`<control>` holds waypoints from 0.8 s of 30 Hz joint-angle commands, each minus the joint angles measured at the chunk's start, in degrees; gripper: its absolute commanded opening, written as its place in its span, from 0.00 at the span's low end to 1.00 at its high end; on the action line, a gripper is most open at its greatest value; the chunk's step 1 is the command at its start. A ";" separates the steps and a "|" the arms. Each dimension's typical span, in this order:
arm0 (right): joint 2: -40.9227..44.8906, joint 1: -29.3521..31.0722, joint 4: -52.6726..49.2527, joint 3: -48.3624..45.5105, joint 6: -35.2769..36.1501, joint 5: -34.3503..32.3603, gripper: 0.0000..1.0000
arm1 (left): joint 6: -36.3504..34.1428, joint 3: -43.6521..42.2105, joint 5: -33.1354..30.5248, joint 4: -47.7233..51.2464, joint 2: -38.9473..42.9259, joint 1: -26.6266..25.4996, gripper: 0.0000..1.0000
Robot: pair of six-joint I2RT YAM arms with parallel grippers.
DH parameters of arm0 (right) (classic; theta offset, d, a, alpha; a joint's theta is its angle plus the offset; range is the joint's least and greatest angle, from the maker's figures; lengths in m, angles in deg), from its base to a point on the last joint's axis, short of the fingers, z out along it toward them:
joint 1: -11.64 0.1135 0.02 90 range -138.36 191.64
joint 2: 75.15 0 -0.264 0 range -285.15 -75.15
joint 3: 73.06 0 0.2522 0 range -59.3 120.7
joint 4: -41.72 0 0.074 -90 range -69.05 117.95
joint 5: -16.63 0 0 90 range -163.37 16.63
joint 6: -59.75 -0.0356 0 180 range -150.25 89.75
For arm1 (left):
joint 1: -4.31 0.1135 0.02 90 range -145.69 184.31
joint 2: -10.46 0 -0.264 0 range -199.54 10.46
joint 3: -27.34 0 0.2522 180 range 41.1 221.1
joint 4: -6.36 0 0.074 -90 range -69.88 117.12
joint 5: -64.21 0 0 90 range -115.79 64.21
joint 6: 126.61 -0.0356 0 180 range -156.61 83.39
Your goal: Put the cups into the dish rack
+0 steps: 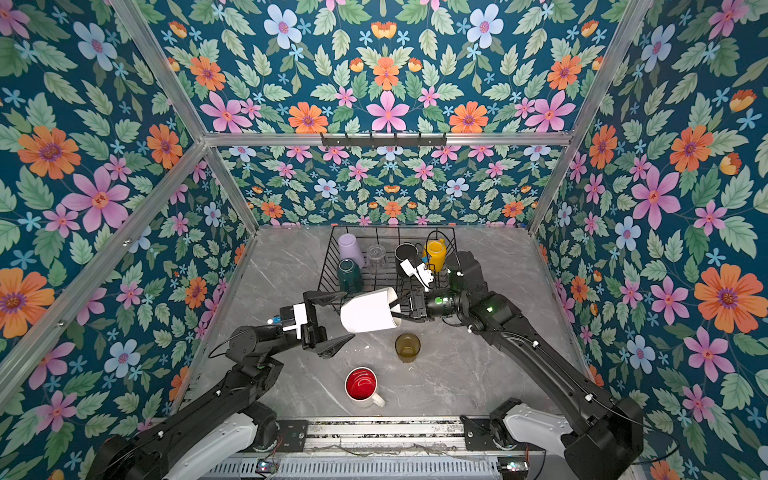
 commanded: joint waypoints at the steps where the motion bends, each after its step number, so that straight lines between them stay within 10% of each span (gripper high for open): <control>1: -0.68 1.17 6.24 -0.21 -1.28 1.46 0.00 | -0.61 0.02 1.14 -3.88 0.05 -0.05 1.00; 24: -9.47 9.03 22.58 -1.73 -9.19 1.22 0.00 | 1.43 0.19 3.75 -5.67 -1.21 -0.06 0.97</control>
